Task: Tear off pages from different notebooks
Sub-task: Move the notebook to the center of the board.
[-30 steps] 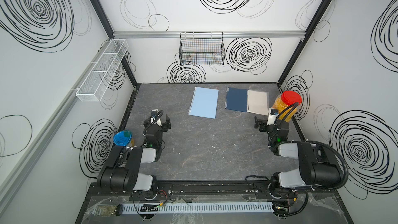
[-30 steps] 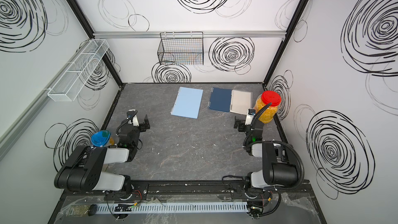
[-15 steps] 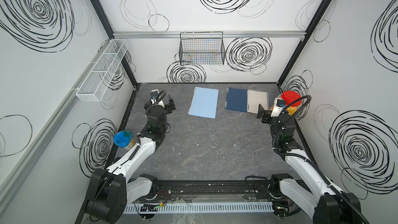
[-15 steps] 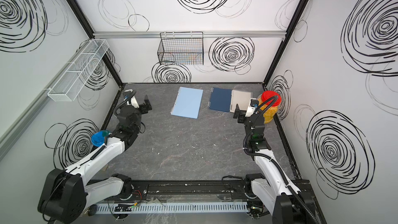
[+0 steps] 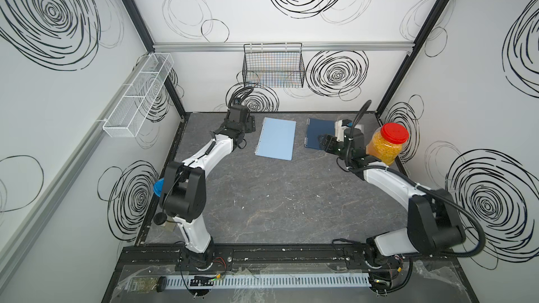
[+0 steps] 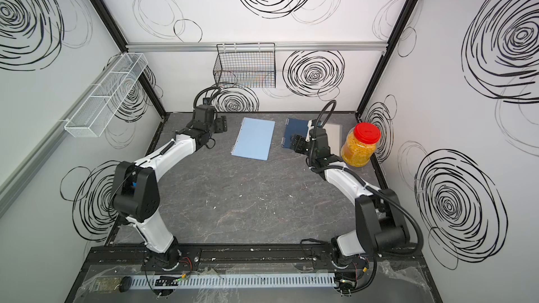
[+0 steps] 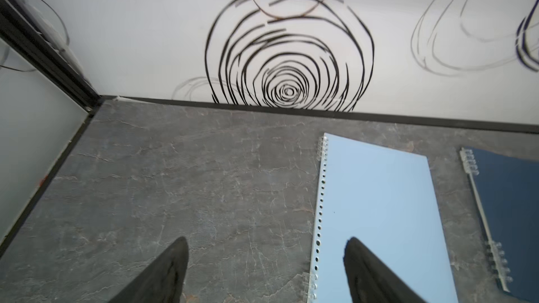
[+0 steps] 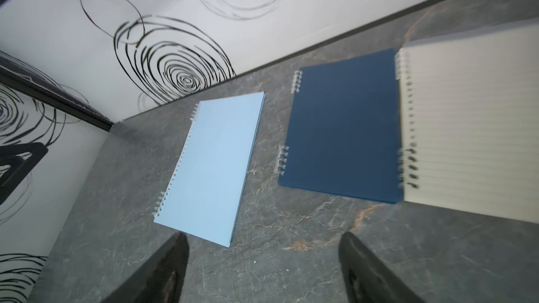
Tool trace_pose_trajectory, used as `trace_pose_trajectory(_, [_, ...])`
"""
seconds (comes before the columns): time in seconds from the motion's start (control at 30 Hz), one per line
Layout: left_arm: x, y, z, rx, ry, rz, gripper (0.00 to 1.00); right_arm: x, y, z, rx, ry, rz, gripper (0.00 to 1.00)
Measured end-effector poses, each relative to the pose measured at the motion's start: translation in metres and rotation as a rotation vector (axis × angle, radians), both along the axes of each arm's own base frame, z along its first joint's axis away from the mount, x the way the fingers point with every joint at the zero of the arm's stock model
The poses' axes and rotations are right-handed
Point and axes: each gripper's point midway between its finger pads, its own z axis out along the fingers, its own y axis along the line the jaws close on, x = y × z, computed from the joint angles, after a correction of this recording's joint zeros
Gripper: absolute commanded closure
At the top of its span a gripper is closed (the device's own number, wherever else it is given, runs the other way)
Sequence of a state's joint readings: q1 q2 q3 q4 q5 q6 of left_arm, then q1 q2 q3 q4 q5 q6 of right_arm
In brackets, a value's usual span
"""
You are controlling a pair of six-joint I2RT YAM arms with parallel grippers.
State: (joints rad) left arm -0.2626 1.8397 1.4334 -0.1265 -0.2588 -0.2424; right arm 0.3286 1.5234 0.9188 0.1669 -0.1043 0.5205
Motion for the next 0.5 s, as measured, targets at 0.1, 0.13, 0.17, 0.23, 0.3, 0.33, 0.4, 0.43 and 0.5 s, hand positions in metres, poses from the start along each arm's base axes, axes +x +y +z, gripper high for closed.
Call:
trace_pose_trajectory(0.1, [0.010,-0.010,-0.031,-0.022,0.084,-0.042,0.28,0.016,0.027,-0.025,0.060,0.098,0.037,0.34])
trace_pose_trajectory(0.13, [0.013,-0.013,-0.039,-0.029,0.103,-0.053,0.29,0.021,0.035,-0.032,0.076,0.121,0.046,0.35])
trace_pose_trajectory(0.17, [0.017,-0.015,-0.048,-0.037,0.121,-0.062,0.29,0.027,0.043,-0.040,0.096,0.148,0.056,0.38])
trace_pose_trajectory(0.23, [0.024,-0.018,-0.062,-0.049,0.150,-0.077,0.29,0.034,0.056,-0.058,0.131,0.203,0.072,0.41])
trace_pose_trajectory(0.3, [0.028,-0.021,-0.075,-0.060,0.177,-0.088,0.31,0.041,0.067,-0.074,0.167,0.254,0.083,0.43])
trace_pose_trajectory(0.33, [0.031,-0.024,-0.082,-0.067,0.191,-0.095,0.32,0.043,0.071,-0.084,0.183,0.282,0.086,0.45])
trace_pose_trajectory(0.4, [0.034,-0.027,-0.094,-0.076,0.212,-0.104,0.35,0.049,0.080,-0.100,0.219,0.326,0.097,0.47])
trace_pose_trajectory(0.43, [0.035,-0.029,-0.098,-0.080,0.220,-0.108,0.38,0.051,0.083,-0.105,0.232,0.343,0.100,0.48])
trace_pose_trajectory(0.5, [0.035,-0.033,-0.110,-0.096,0.245,-0.117,0.42,0.056,0.091,-0.115,0.257,0.375,0.112,0.50])
